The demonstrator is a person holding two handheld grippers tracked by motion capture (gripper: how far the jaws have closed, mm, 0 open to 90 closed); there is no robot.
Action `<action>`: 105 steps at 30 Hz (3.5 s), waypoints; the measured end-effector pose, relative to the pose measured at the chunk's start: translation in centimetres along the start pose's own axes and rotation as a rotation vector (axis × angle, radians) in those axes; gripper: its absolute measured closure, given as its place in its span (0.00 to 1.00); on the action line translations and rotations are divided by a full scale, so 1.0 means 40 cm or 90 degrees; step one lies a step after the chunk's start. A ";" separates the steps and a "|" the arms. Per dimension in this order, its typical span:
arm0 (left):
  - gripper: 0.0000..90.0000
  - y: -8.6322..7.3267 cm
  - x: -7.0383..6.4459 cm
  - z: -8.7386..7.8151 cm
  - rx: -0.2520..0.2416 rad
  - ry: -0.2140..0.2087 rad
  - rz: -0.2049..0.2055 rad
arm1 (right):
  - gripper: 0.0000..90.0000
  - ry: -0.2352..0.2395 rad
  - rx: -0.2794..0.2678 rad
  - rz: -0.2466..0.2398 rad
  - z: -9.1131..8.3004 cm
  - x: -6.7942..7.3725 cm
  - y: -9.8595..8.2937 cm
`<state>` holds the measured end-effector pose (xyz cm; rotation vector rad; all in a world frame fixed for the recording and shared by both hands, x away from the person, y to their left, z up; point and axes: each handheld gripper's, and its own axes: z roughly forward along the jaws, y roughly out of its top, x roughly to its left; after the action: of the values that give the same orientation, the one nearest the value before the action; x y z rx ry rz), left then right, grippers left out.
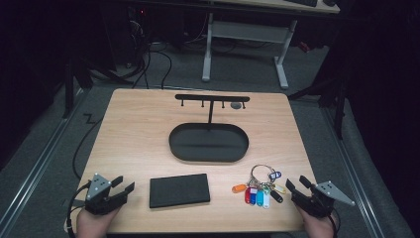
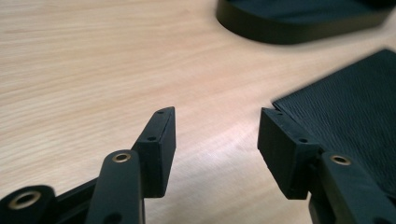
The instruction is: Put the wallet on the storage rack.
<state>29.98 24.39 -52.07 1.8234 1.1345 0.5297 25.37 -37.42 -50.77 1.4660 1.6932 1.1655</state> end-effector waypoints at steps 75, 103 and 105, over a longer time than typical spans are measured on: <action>0.71 0.036 -0.350 0.061 0.099 -0.244 0.242 | 0.51 0.021 -0.014 -0.020 0.032 0.006 0.021; 1.00 0.070 -0.477 0.226 0.157 -0.153 0.315 | 0.52 0.029 -0.008 -0.007 0.032 -0.006 0.019; 1.00 0.071 -0.471 0.227 0.158 -0.150 0.312 | 0.52 0.029 -0.008 -0.007 0.031 -0.006 0.019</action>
<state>28.74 3.32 -52.43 2.3289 0.6090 0.4455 26.85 -37.36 -50.65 1.4309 1.7186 1.2114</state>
